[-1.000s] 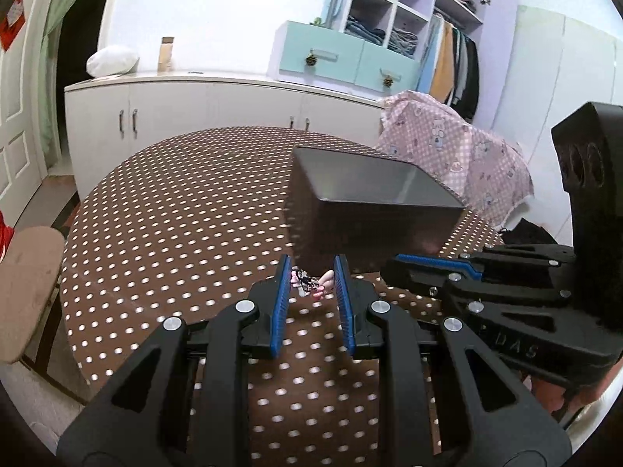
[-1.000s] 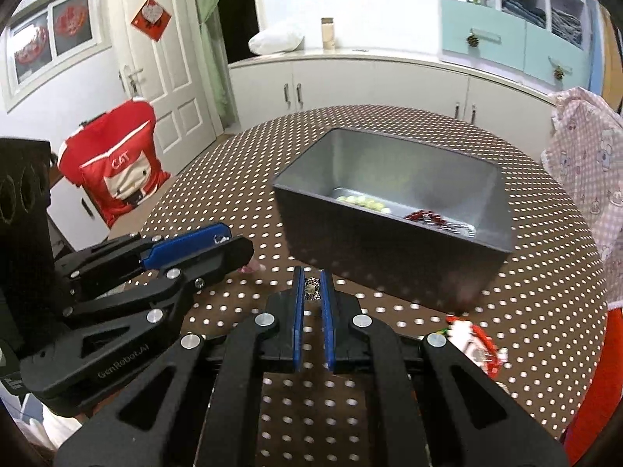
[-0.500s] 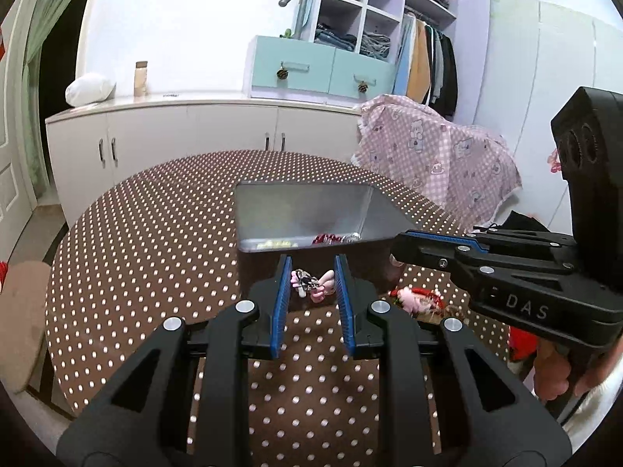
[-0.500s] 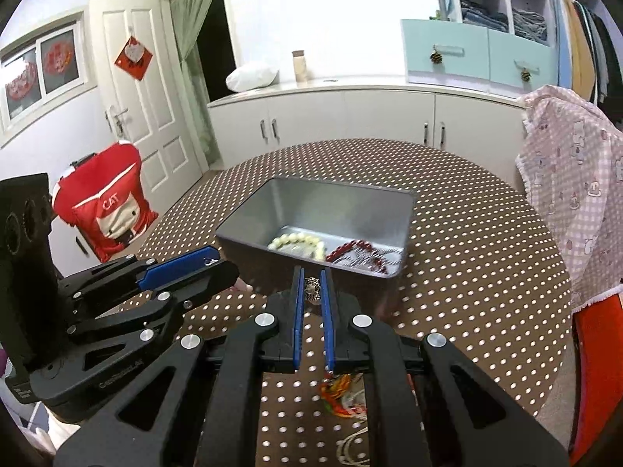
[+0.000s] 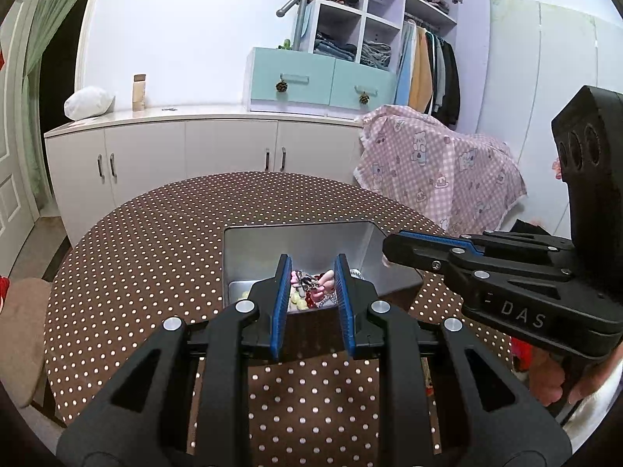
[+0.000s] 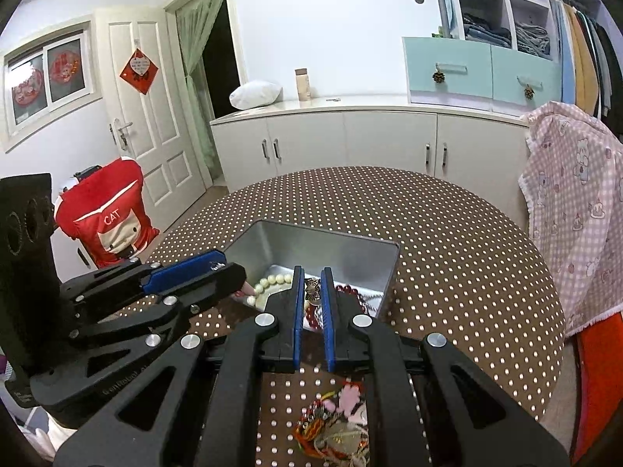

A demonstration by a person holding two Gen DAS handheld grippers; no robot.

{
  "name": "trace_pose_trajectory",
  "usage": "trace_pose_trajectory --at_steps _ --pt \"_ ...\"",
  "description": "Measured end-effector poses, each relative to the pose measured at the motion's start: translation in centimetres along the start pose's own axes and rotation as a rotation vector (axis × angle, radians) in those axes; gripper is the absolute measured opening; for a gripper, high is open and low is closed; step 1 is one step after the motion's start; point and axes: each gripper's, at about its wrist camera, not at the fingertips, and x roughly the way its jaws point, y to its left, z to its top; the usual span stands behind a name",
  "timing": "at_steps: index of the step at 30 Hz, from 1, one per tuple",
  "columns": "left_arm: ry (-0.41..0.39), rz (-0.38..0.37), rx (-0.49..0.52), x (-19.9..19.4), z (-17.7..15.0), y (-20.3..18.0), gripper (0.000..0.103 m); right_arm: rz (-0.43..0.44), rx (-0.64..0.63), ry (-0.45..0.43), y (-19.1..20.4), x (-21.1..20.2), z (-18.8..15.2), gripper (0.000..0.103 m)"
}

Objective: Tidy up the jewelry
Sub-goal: 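Carry both charms over the grey box and open both tools to drop them, then withdraw both tools from the grey box toward the remaining pile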

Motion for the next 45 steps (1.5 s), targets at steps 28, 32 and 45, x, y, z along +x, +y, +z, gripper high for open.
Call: trace_pose_trajectory --at_steps 28,32,45 --pt "0.013 0.107 -0.027 0.3 0.1 0.5 0.060 -0.071 0.093 -0.013 -3.5 -1.7 -0.5 0.056" --pt "0.017 0.107 -0.025 0.0 -0.1 0.2 0.060 -0.087 0.106 -0.018 -3.8 -2.5 -0.8 0.056" --pt "0.030 0.086 0.004 -1.5 -0.9 -2.1 0.063 -0.126 0.135 -0.027 -4.7 -4.9 -2.3 0.057"
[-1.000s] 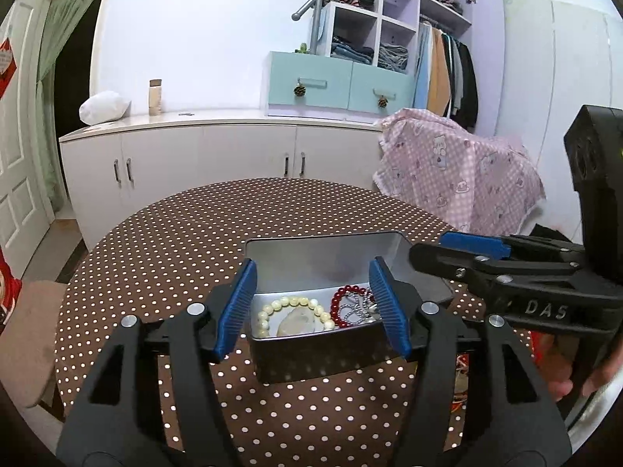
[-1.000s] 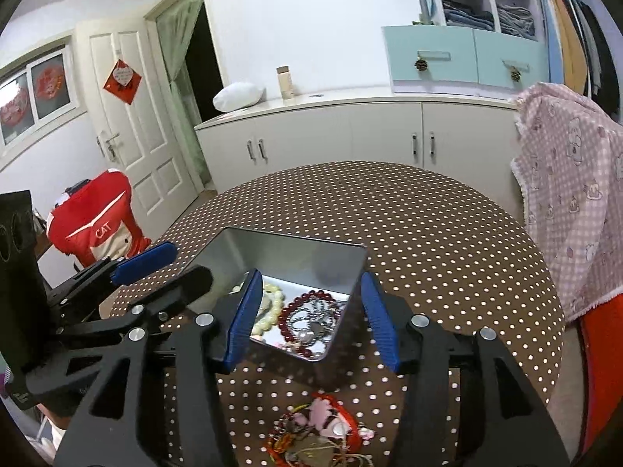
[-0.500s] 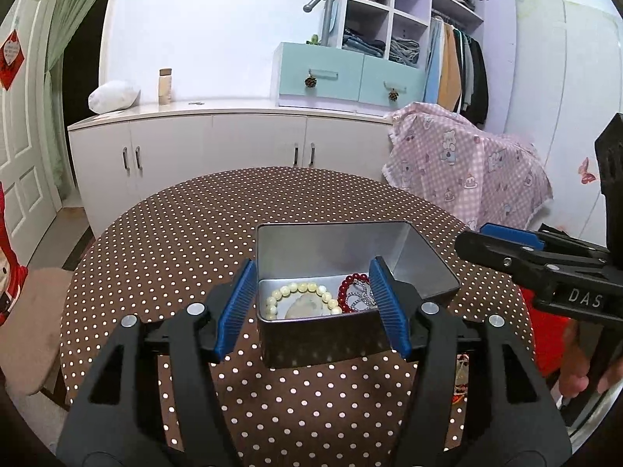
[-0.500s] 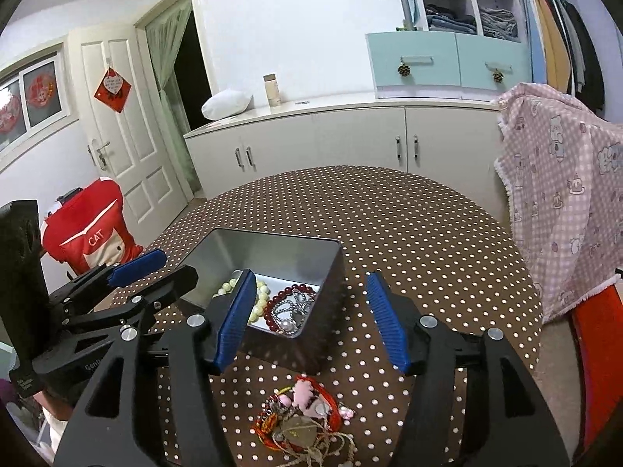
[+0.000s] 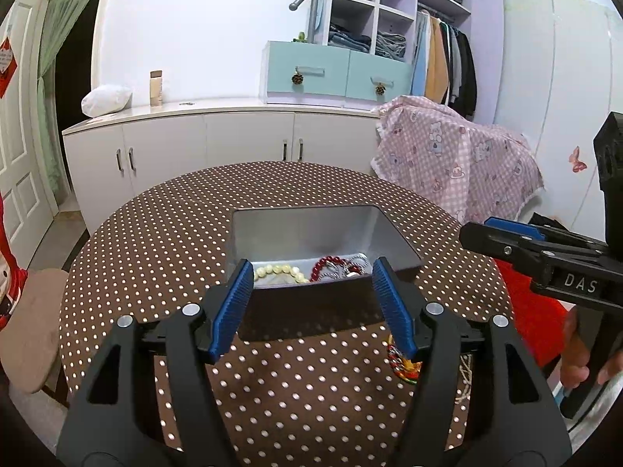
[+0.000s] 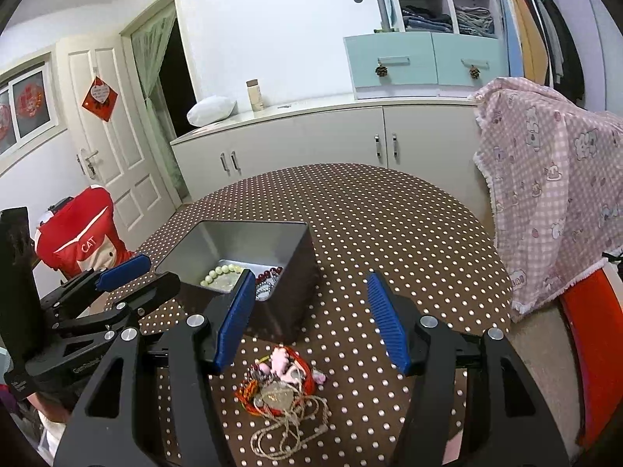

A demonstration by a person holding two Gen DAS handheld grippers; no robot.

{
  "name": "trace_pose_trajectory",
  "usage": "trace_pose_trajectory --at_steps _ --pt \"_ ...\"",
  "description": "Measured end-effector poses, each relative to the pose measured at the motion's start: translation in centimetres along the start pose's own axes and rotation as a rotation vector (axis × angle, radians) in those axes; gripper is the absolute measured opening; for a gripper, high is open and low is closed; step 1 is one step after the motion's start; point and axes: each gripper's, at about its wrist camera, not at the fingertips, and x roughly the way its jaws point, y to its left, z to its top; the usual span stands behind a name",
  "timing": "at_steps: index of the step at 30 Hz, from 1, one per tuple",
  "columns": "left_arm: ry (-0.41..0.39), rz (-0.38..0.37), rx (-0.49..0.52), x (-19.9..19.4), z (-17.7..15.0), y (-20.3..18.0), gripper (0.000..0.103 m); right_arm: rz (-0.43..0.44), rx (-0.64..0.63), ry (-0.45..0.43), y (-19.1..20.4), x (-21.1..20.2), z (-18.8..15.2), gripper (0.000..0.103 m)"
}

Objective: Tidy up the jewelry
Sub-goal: 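Withdraw both tools from the grey box toward the remaining pile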

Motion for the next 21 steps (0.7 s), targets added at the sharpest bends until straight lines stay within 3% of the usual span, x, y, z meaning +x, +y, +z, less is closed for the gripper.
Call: trace_pose_trajectory --at_steps 21 --pt "0.076 -0.154 0.085 -0.3 -3.4 -5.1 0.063 -0.001 0.037 0.050 -0.7 -1.3 -3.9 0.059"
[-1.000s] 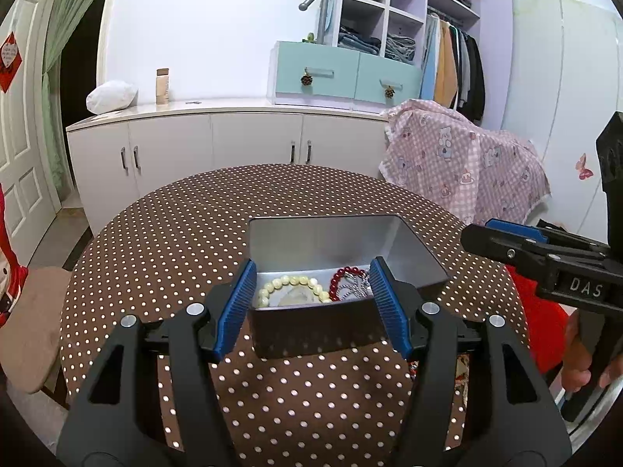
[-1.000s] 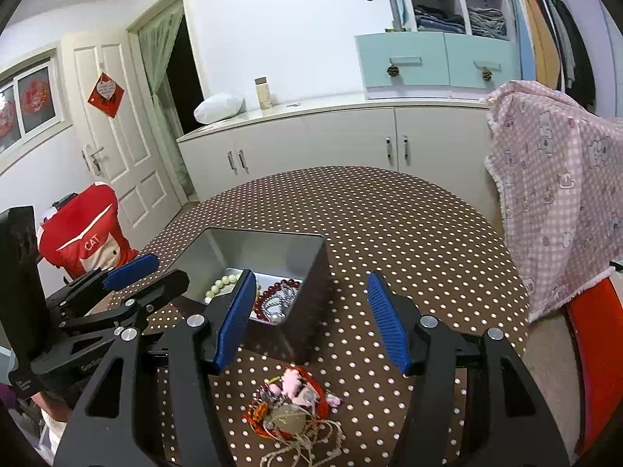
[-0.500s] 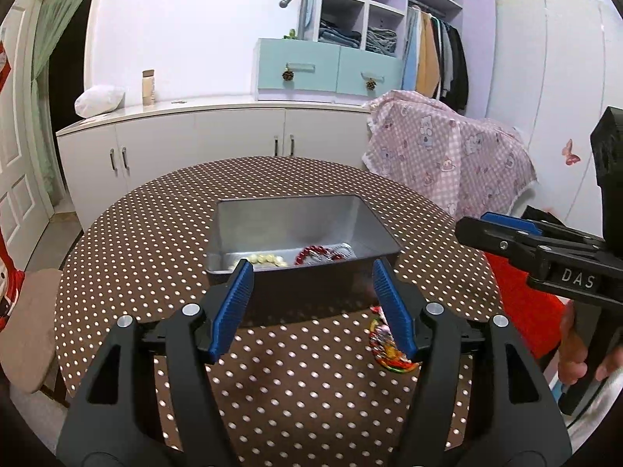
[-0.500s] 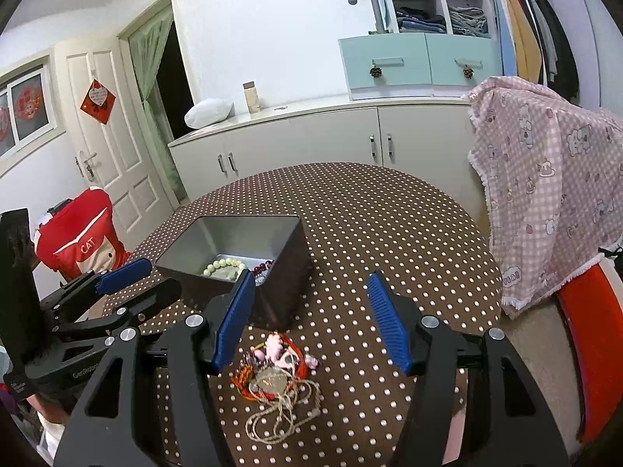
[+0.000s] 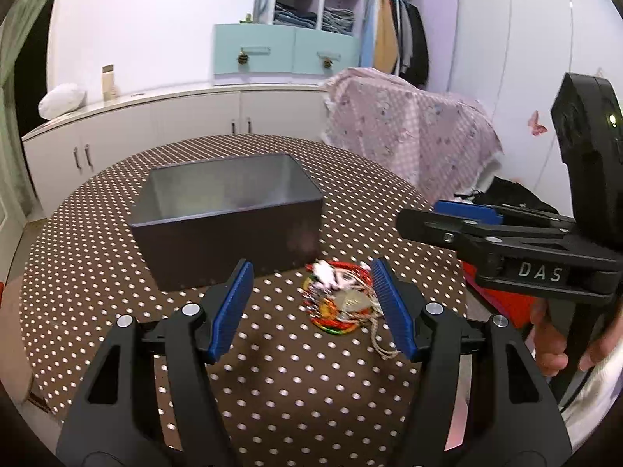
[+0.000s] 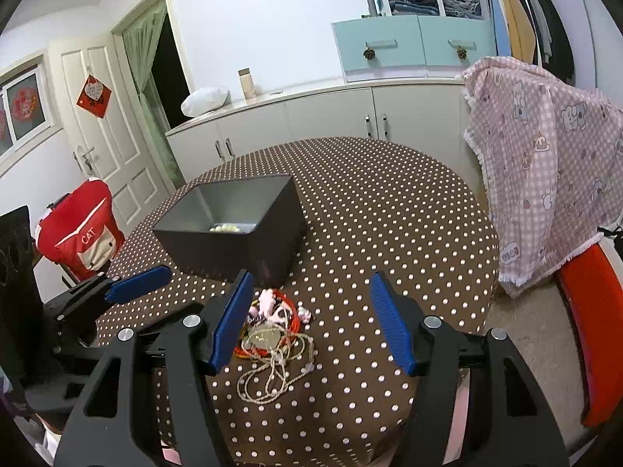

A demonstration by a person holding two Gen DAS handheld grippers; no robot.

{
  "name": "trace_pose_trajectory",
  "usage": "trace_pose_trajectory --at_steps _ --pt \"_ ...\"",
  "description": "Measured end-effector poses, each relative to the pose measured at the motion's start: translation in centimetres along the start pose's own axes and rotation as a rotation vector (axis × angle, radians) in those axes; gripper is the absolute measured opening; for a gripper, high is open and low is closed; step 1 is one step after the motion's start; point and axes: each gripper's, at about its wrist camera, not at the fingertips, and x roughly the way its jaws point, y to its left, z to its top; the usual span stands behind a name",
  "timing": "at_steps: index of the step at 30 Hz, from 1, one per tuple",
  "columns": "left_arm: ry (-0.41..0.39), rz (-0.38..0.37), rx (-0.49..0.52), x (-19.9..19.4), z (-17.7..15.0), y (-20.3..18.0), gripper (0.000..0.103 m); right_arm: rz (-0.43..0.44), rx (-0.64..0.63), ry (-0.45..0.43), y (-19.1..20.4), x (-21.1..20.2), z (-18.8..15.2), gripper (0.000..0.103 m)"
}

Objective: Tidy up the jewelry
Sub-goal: 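Withdraw both tools from the grey box toward the remaining pile, then lower the left tool onto the tangled red bracelets and close it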

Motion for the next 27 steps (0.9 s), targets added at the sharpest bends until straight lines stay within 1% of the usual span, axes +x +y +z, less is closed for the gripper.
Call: trace_pose_trajectory --at_steps 2,3,4,6,11,13,15,17,20,25,27 --pt "0.009 -0.015 0.008 0.3 -0.3 -0.3 0.054 0.002 -0.001 0.001 0.0 -0.1 -0.2 0.059" --pt "0.021 -0.025 0.016 0.4 -0.5 -0.5 0.046 -0.001 0.001 0.002 -0.1 -0.1 -0.3 0.059" --pt "0.031 -0.028 0.020 0.6 -0.6 -0.6 0.041 -0.003 0.005 0.002 -0.2 -0.1 -0.3 0.059" --pt "0.054 -0.028 0.026 1.1 -0.9 -0.9 0.037 -0.004 0.012 0.004 -0.5 -0.1 -0.3 0.059" --pt "0.083 -0.026 0.021 2.0 -1.4 -1.2 0.033 -0.009 0.028 0.009 -1.2 -0.1 -0.6 0.059" --pt "0.090 -0.026 0.027 2.4 -1.5 -1.4 0.021 -0.010 0.036 0.014 -1.5 0.0 -0.7 0.059" --pt "0.101 -0.013 0.035 2.8 -1.6 -1.5 0.021 -0.008 0.044 0.017 -1.8 0.0 -0.8 0.059" --pt "0.119 -0.002 0.034 3.3 -1.8 -1.5 0.017 -0.008 0.049 0.018 -2.1 0.0 -0.9 0.059" --pt "0.143 0.012 0.029 4.1 -2.1 -1.5 0.015 -0.007 0.055 0.020 -2.3 0.1 -0.9 0.059" --pt "0.147 0.027 0.021 4.2 -2.1 -1.3 0.009 -0.002 0.065 0.026 -2.6 0.3 -1.0 0.059" --pt "0.143 0.030 0.018 4.0 -2.0 -1.2 0.009 0.004 0.061 0.029 -2.5 0.4 -1.1 0.059"
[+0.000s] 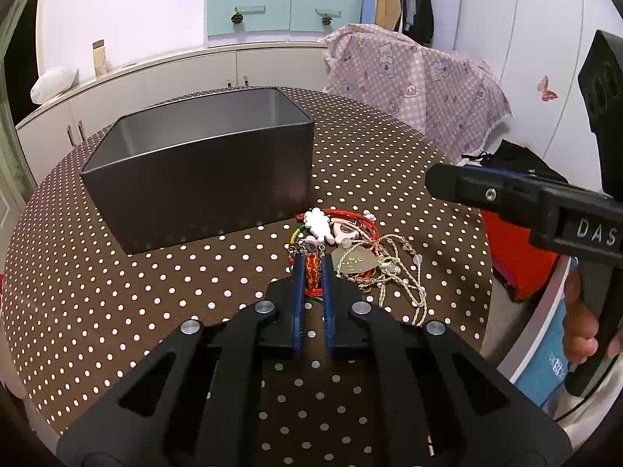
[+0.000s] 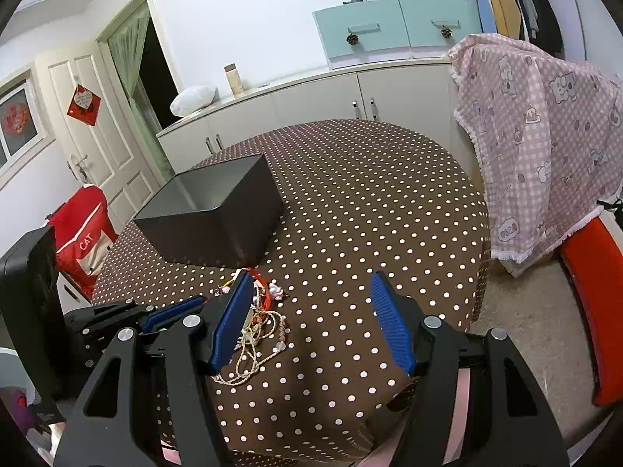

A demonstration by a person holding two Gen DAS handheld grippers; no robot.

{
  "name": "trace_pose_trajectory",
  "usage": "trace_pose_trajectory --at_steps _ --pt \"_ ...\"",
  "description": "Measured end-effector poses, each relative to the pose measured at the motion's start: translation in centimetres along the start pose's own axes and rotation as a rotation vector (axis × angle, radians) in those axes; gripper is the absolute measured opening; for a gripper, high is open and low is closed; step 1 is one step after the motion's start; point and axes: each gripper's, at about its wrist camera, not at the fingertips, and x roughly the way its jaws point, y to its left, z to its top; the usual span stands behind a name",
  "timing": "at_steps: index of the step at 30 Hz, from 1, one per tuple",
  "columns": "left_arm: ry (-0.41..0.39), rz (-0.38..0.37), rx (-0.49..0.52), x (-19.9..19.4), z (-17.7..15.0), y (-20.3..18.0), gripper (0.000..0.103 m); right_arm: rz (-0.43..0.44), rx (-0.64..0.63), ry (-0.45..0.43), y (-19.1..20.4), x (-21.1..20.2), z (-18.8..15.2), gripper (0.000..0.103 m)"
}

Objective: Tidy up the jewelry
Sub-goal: 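Lower the left tool onto the tangled red bracelets and close it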

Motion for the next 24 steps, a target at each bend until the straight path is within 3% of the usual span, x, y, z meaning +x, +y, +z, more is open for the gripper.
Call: trace_pose_trajectory --at_steps 24 --pt "-0.205 0.051 -0.035 -6.4 3.0 2.9 0.009 0.033 -0.032 0.016 1.8 1.0 0.3 0.059"
